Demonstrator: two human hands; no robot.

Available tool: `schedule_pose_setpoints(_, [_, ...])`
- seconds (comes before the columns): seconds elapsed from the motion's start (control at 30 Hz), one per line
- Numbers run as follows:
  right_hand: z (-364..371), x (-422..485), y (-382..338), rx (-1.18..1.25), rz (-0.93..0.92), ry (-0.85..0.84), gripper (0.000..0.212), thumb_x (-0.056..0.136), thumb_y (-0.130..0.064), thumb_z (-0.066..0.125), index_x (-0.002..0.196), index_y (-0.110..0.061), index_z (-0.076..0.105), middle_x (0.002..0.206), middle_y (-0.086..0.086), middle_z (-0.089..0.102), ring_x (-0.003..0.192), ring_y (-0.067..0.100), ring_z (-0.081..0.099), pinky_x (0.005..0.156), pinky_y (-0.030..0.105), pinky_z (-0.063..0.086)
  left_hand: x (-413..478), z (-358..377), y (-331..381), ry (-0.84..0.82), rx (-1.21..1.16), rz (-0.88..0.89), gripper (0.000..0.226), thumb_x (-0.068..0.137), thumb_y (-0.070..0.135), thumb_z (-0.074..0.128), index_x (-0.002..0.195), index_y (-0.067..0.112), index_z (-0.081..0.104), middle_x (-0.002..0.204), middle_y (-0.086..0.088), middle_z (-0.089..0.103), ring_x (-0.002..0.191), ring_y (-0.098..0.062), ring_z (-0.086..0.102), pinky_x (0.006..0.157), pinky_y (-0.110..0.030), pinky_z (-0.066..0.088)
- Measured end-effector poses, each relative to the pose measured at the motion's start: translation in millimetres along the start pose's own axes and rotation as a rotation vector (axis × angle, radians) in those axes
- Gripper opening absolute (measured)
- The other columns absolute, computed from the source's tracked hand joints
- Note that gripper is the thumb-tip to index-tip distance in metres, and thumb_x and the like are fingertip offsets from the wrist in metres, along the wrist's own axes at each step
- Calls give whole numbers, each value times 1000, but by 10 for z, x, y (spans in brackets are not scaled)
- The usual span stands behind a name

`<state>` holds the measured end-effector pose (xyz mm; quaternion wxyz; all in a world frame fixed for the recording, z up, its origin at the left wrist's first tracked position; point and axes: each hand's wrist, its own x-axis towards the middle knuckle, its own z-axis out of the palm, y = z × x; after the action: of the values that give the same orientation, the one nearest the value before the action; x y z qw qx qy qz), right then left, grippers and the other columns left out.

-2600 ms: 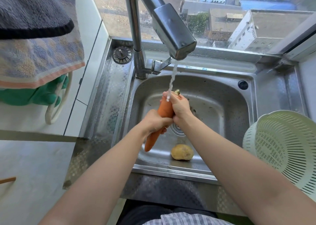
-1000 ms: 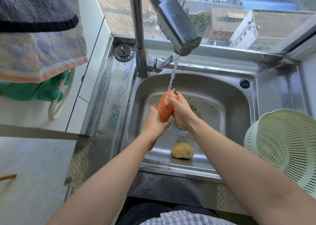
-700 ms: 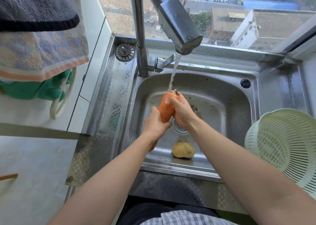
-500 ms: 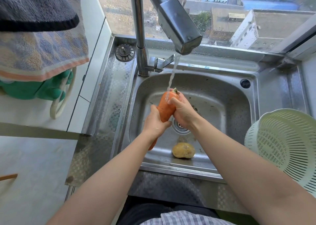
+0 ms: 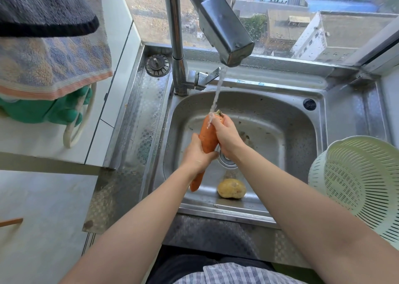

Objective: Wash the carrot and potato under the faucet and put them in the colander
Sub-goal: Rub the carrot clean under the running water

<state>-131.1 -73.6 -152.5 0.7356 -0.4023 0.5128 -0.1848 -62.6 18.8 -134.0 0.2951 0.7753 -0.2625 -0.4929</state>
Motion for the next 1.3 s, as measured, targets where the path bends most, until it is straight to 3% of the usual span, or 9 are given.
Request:
schedule_pose_setpoints(0.17, [-167,20,-59,144,29,-298,54,86,-7,64,135,-14,43,121,11,58,113,24,57,95,38,49,6,-67,-29,-20,-93,-19,52,78,11,73,118,13,40,98,-11,62,76,-25,63,77,-45,56])
schedule_pose_setpoints(0.33, [30,-56,-54,-53,-51,-40,36,95,-29,59,128,-18,49,121,8,60,114,25,58,90,35,52,7,-27,4,-62,-155,-35,53,78,6,72,120,16,42,99,-13,63,77,-24,63,76,-42,56])
schedule_pose_setpoints(0.5, [-146,-68,-72,135,24,-318,35,97,-14,53,132,-19,49,125,6,58,117,21,55,100,37,46,-14,-110,-58,-109,-274,-97,57,77,-6,66,125,15,44,91,-12,59,70,-21,59,63,-32,52])
schedule_pose_setpoints(0.57, [-86,-74,-50,49,-22,-239,26,97,-23,54,123,-20,56,121,6,61,116,21,57,102,39,46,-20,-91,-51,-109,-290,-100,56,77,-8,65,124,14,45,88,-12,59,68,-20,58,61,-31,51])
schedule_pose_setpoints(0.67, [23,-87,-98,102,-47,-70,18,100,-26,49,106,-16,63,100,4,66,95,18,62,89,37,53,-16,-52,-30,-98,-271,-80,57,74,-9,65,123,15,46,90,-14,59,71,-22,58,65,-33,51])
schedule_pose_setpoints(0.8, [-101,-117,-178,278,21,-331,24,99,-6,48,120,-11,57,106,9,63,99,19,60,91,37,51,4,-110,-49,-114,-312,-91,54,76,-12,62,123,12,48,77,-10,56,61,-19,56,57,-30,50])
schedule_pose_setpoints(1.0, [58,-101,-155,152,-52,-126,11,99,-21,53,104,-16,61,94,3,63,91,17,60,87,38,51,16,-83,-43,-63,-255,-46,57,74,-10,64,123,14,47,82,-10,58,66,-19,57,60,-30,50])
schedule_pose_setpoints(1.13, [-39,-71,-116,223,-31,-341,30,90,-10,61,119,-17,55,107,7,60,100,20,59,94,40,49,16,-144,-43,-35,-256,-46,48,76,-10,63,114,15,47,79,-7,57,63,-17,56,58,-27,49])
schedule_pose_setpoints(1.3, [105,-59,-103,64,-78,56,20,86,-32,71,99,-20,61,94,3,64,90,20,62,77,32,51,23,-28,-5,25,-109,35,52,72,-1,68,116,17,47,91,-10,63,76,-26,63,72,-43,55])
